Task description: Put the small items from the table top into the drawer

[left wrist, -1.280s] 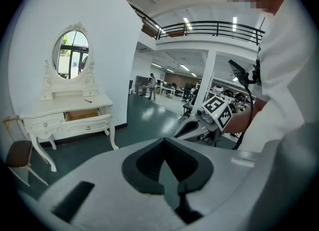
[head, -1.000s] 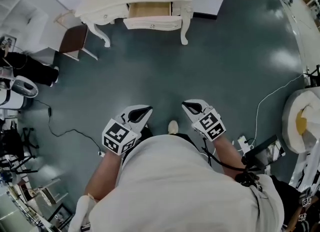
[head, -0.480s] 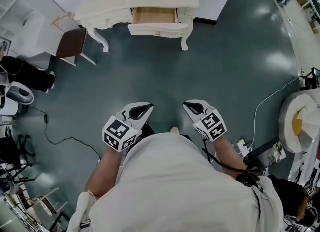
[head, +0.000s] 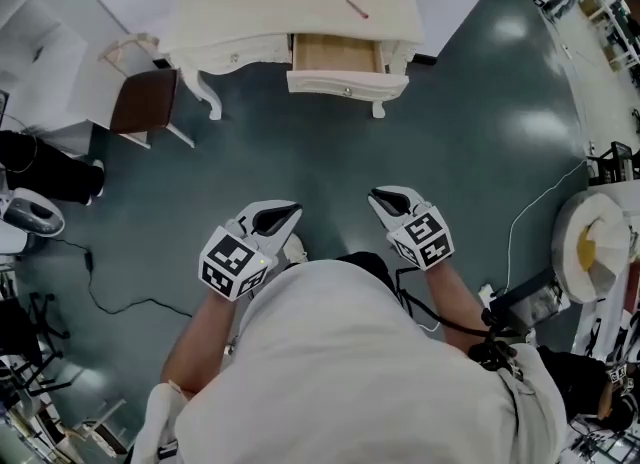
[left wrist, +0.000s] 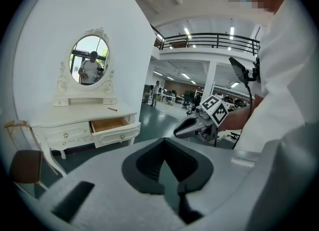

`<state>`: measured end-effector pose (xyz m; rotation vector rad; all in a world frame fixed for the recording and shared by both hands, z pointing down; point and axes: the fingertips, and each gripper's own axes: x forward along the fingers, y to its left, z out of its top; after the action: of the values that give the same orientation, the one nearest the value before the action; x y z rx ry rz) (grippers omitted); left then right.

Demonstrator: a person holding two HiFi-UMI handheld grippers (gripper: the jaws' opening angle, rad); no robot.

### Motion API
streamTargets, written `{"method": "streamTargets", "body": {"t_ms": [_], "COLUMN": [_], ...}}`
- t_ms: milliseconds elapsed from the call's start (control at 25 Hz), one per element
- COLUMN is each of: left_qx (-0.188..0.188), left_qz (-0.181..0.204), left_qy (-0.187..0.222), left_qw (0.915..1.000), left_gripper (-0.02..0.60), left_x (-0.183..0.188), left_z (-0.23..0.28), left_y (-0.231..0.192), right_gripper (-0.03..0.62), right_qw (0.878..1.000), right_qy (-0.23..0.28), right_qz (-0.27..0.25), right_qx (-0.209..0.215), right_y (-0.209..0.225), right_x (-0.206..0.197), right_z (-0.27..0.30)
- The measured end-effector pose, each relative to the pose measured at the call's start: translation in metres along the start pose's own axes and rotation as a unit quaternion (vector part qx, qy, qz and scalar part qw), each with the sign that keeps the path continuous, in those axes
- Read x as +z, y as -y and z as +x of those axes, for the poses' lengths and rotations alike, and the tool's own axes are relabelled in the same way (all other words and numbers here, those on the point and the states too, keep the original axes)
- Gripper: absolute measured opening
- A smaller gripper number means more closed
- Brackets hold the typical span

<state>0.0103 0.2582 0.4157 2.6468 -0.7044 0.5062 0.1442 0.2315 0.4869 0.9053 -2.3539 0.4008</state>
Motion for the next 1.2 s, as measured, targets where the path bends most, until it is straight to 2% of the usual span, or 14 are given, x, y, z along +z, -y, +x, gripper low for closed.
{"method": "streamTargets", "body": {"t_ms": [240,440,720,1200], "left_qx": [0.011,0.010,0.029,0.064], "left_qz": [-0.017,-0.027,-0.034,-0.039], "left_qy": [0.000,0.009,0.006,0.000], "left_qw": [0.9998,0.9995,0.9990,0.9972], "left_gripper": [0.002,0.002,0.002,0.003], "left_x": [-0.015,-0.003,0.029,0.117], "left_z": [-0.034,-0.024,0.005,0.083], "left_y": [-0.062,-0.093,-0.159,-0.268], "right_gripper": [0.038,0.038,0.040,0.055], "right_qw": [1.000,0.999,0.997,0.996], "right_qy": [-0.002,-0.005,0.003,-0.025], "right_qz": [-0.001,0.005,0.012,0.002], "right_qx": [-0.026,-0.048,-0.075,-0.090], "right_y": [0.005,0.046,0.153,0.350], "right_x": [0.038,0.058,0.097,0.150], "right_z": [0.045,0.062,0.111,0.201]}}
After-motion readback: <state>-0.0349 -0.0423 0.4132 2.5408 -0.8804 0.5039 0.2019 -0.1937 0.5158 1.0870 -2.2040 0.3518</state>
